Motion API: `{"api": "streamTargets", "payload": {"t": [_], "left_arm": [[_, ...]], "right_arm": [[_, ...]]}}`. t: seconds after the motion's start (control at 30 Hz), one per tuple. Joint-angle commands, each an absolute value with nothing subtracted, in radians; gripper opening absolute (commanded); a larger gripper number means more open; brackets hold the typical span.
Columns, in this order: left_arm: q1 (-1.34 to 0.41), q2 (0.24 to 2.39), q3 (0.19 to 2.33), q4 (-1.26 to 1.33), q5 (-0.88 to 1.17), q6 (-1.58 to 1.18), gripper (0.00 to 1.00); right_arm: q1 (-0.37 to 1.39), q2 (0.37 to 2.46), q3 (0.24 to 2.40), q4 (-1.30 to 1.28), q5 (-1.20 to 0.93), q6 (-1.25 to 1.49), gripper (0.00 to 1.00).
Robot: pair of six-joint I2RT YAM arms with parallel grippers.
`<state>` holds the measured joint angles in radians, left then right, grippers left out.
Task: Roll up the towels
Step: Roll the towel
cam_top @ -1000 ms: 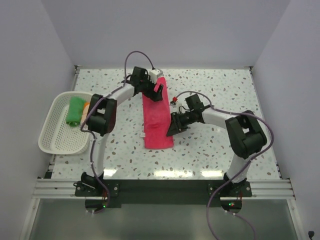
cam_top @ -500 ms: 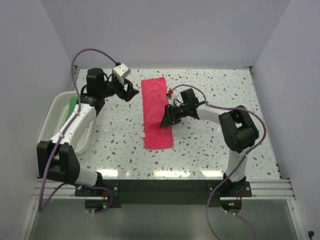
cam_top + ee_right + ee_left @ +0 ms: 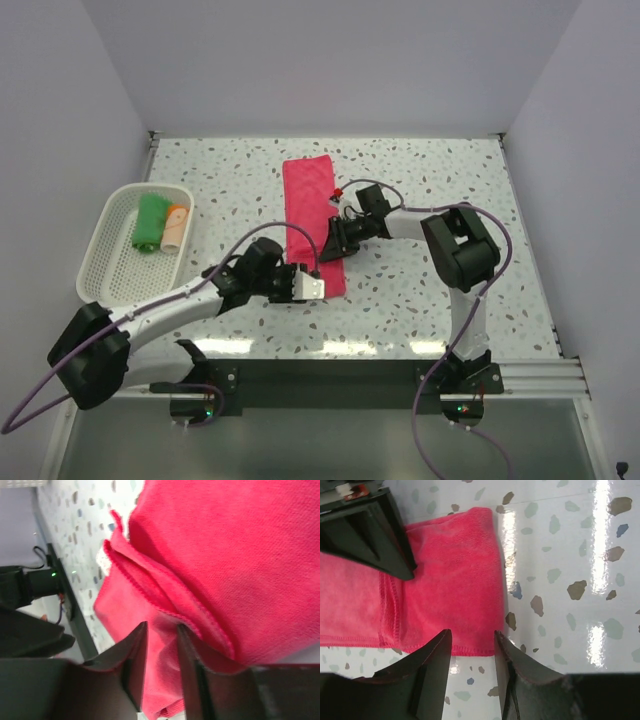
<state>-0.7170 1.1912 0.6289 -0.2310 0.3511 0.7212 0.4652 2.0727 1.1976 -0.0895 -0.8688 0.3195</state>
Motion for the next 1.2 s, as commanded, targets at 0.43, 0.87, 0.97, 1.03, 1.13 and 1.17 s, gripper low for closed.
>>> {"api": "streamTargets", "payload": {"t": [0.43, 0.87, 0.97, 1.03, 1.13, 1.17], "left_arm": [[-0.950, 1.344, 0.442, 0.155, 0.020, 0.888, 0.50], [-0.954, 1.425, 0.593, -0.201, 0.236, 0.827, 0.08], [-0.953, 1.404, 0.629, -0.294, 0.313, 0.776, 0.01], [-0.947, 1.399, 0.641, -0.313, 0.334, 0.739, 0.00], [-0.919, 1.391, 0.667, -0.345, 0.386, 0.710, 0.00], [-0.907, 1.388, 0.687, -0.354, 0.421, 0.707, 0.00]], "right_arm": [[0.474, 2.089, 1.174, -0.179, -0.730, 0.207, 0.15], [0.474, 2.076, 1.175, -0.253, -0.732, 0.149, 0.15], [0.479, 2.051, 1.151, -0.287, -0.756, 0.126, 0.16], [0.485, 2.031, 1.132, -0.307, -0.765, 0.100, 0.17], [0.483, 2.010, 1.124, -0.351, -0.795, 0.074, 0.19], [0.483, 1.991, 1.127, -0.362, -0.801, 0.066, 0.20]]}}
